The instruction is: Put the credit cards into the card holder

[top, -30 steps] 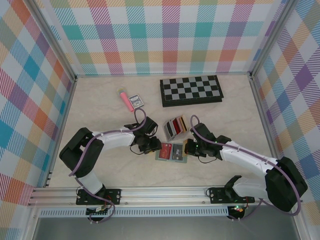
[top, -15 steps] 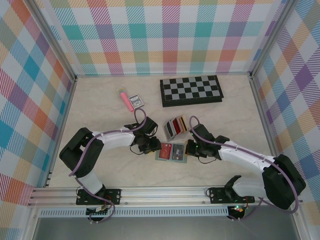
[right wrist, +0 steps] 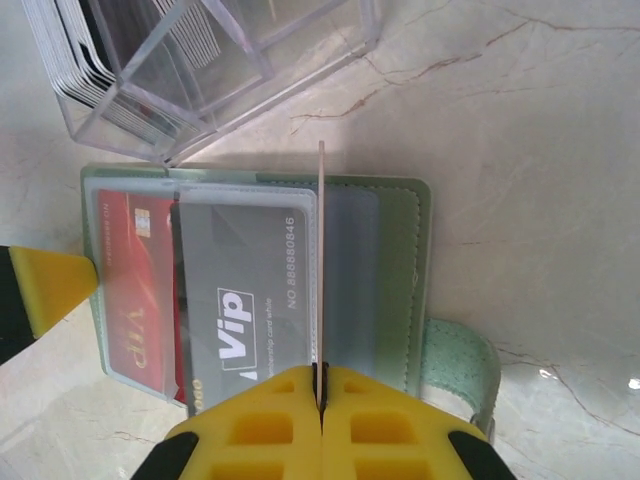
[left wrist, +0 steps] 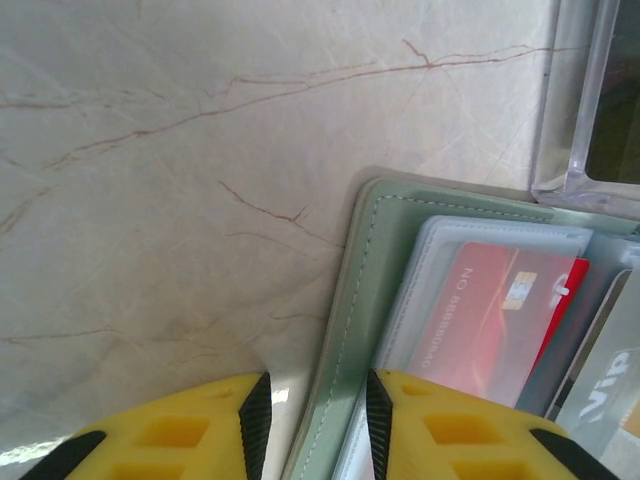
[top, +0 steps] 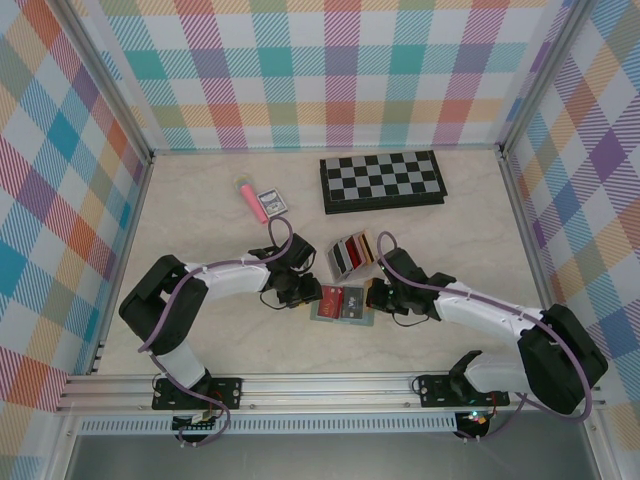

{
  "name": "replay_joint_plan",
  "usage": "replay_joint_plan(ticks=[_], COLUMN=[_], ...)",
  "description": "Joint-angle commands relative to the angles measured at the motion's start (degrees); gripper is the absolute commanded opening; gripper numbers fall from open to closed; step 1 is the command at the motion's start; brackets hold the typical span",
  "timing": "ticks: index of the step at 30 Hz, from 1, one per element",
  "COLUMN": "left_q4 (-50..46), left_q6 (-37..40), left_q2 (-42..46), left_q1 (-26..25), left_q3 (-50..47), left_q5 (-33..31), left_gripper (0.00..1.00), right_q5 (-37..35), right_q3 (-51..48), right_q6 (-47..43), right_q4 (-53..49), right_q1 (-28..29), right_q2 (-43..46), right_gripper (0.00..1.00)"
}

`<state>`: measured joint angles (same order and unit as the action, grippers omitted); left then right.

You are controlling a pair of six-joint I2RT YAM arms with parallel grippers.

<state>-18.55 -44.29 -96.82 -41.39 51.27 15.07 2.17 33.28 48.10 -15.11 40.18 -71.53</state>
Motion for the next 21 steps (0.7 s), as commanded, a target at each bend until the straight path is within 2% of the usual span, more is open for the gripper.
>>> replay_joint_plan(ticks=[1,10,16,21], left_q4=[6.94,8.01,9.79,10.30], left_q6=[-0.60,-1.07,-2.65,-3.66], left_q2=[-4.76,-4.54,-3.15,-2.16], left_q1=[-3.40,-3.43,-3.59,-3.97], left_q3=[-0.90,-0.99,-1.89,-2.61], left_q5=[5.36,5.86,6.44,6.35], left_gripper=[0.33,0.32,0.30,0.29], right_q5=[0.90,3.08,7.53,2.88], right_q3=[-0.71,2.21,4.66,5.62], right_q6=[1.47,0.24,-0.87,-0.28], right_q4=[1.65,-0.89,2.61,-1.08], right_q1=[0.31,0.34,1.42,1.92], right_q2=[2.74,7.29,3.34,2.07], right_gripper=[0.06,0.07,0.08,0.08])
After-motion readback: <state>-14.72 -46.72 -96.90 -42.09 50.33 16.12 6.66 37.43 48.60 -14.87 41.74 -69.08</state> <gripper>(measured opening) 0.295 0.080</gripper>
